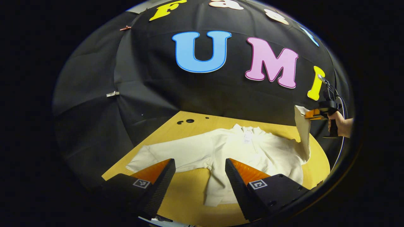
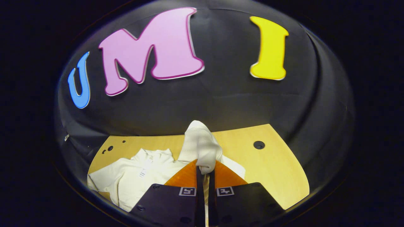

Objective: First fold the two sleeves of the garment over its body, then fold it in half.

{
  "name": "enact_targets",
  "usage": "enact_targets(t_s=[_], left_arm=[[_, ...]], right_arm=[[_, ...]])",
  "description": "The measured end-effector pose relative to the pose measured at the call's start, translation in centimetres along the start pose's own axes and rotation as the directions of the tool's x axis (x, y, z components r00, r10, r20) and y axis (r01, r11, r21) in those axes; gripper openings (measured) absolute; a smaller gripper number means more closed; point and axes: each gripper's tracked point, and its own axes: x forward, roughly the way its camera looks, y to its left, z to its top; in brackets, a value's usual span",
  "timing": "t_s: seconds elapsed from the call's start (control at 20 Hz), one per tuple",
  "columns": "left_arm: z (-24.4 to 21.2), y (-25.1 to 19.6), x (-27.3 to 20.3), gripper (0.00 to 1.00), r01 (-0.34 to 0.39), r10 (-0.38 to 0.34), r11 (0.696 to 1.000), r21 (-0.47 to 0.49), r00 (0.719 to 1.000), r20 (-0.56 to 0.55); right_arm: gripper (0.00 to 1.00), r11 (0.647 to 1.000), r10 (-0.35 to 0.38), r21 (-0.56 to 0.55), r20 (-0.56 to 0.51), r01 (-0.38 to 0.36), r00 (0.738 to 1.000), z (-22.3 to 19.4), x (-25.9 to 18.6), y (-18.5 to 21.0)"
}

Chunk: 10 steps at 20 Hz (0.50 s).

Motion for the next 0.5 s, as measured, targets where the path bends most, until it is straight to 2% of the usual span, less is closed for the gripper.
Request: enact_targets(t_s=[0.3,0.5], left_arm=[[-1.1,3.5,-1.0,0.97,-0.053,0.053,0.998,-0.03,0.998,-0.018],[-1.8,6.0,-1.4,0.97,-0.1,0.098,0.993,-0.059,0.995,-0.03]], right_arm=[[0.08,0.985,0.158,-0.059,-0.036,-0.159,0.987,-1.7,2.3,13.9],[0.08,0.959,0.26,-0.093,-0.091,-0.268,0.961,-4.3,2.9,22.4]])
